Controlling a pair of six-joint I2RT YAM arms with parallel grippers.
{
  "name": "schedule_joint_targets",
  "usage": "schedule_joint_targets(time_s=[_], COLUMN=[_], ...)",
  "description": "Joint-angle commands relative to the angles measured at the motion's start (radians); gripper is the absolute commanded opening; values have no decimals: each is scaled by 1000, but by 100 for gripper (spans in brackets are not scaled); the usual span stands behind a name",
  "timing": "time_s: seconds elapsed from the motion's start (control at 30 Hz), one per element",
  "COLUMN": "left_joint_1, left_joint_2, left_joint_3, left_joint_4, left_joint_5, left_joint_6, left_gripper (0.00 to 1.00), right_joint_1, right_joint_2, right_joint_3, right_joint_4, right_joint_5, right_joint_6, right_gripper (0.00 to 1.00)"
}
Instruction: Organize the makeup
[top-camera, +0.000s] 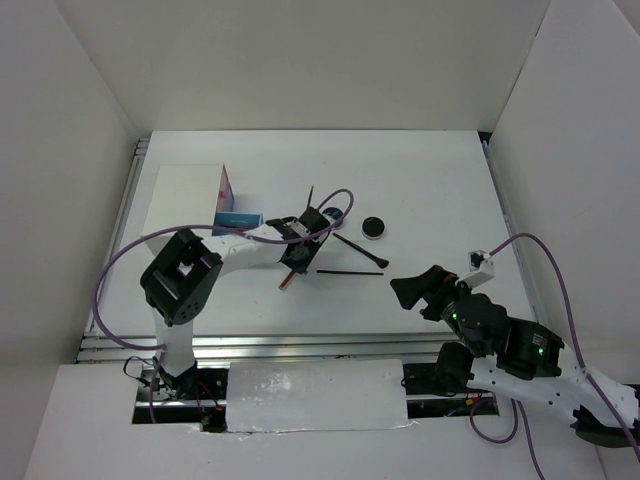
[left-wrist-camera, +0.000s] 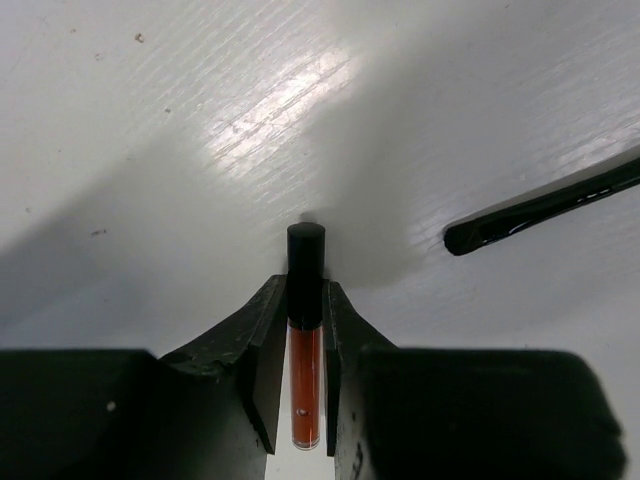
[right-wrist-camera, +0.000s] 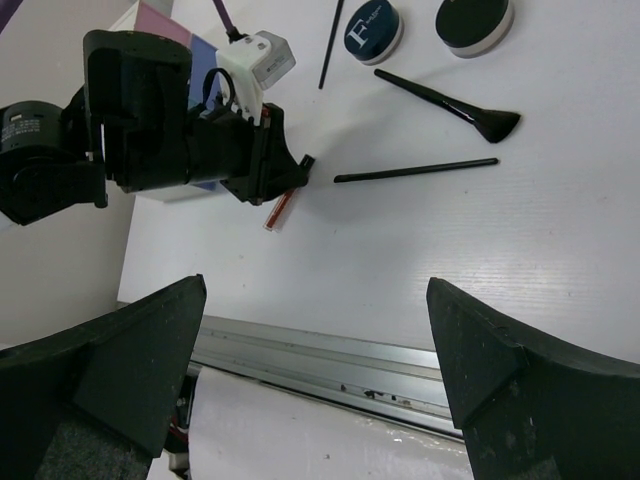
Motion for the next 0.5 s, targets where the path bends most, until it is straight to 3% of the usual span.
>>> schedule_joint_targets(time_s=[0.0,0.07,0.27,0.47], left_joint_1=[4,-2,-65,-66], left_joint_2=[-68,-102,-234,-307], left_joint_3=[80,80,286,424], left_joint_4=[-83,-103,-207,-295], left_joint_5=[5,33,106,59], left_joint_6=[1,33,204,468], left_gripper=[5,5,0,0], right_joint_1=[1,1,1,1], right_joint_2=[-1,-4,-7,-9], right_joint_3=[27,33,44,54], right_joint_4=[11,3,-3,-9], right_joint_5=[24,27,30,16], right_joint_6=[-9,-7,-9,-12], right_gripper=[100,100,100,100])
